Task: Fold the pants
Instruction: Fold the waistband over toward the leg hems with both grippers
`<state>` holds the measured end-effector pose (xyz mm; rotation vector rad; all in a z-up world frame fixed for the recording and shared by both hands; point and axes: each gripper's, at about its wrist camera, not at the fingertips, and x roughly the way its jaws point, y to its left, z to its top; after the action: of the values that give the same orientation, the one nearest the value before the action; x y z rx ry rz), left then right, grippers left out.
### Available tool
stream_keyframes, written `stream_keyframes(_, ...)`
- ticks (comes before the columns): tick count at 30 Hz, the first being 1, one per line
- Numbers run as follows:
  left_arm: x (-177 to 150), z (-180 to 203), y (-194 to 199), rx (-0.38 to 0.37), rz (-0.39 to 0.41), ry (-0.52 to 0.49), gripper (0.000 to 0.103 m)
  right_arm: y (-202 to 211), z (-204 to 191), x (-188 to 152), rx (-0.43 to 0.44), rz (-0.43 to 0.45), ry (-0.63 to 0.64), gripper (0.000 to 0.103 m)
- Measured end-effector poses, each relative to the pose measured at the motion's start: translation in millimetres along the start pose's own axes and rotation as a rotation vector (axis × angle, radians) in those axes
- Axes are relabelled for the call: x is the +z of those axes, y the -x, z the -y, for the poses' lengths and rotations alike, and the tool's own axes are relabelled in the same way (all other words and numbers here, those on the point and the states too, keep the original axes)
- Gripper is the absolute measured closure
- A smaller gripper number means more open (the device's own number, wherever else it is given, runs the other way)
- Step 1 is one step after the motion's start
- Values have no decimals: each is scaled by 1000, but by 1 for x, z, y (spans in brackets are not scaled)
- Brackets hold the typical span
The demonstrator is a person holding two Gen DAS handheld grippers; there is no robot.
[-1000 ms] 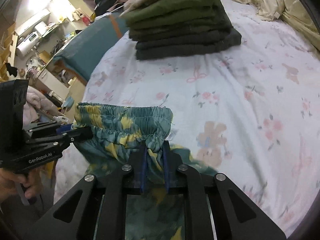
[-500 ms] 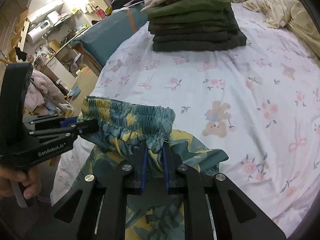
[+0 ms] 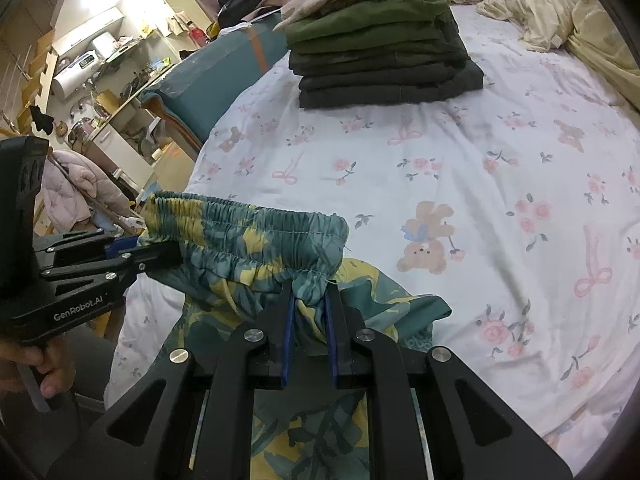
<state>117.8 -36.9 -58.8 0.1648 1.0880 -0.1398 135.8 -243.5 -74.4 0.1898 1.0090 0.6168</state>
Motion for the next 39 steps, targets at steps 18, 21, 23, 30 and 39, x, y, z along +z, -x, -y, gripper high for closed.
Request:
stream_keyframes(18,-44,13,24,-100,20,-185,90,21,-27,-41,-97,-56,5,90)
stream_keyframes(21,-55,14,20,-118,-6,-193,90,20,-30,-54,-110,-77,3,90)
stream_keyframes(23,-66,16,17,-140,-30,-197,90,18,-32,-62,-127,-103,5,90)
stream_keyframes(30,-82,9,5,-178,-80,-143,90,16,-41,-77,-132,-137,8,89)
stream_keyframes(39,-98,7,2,-193,-174,-146,85,18,-55,-88,-152,-173,41,89)
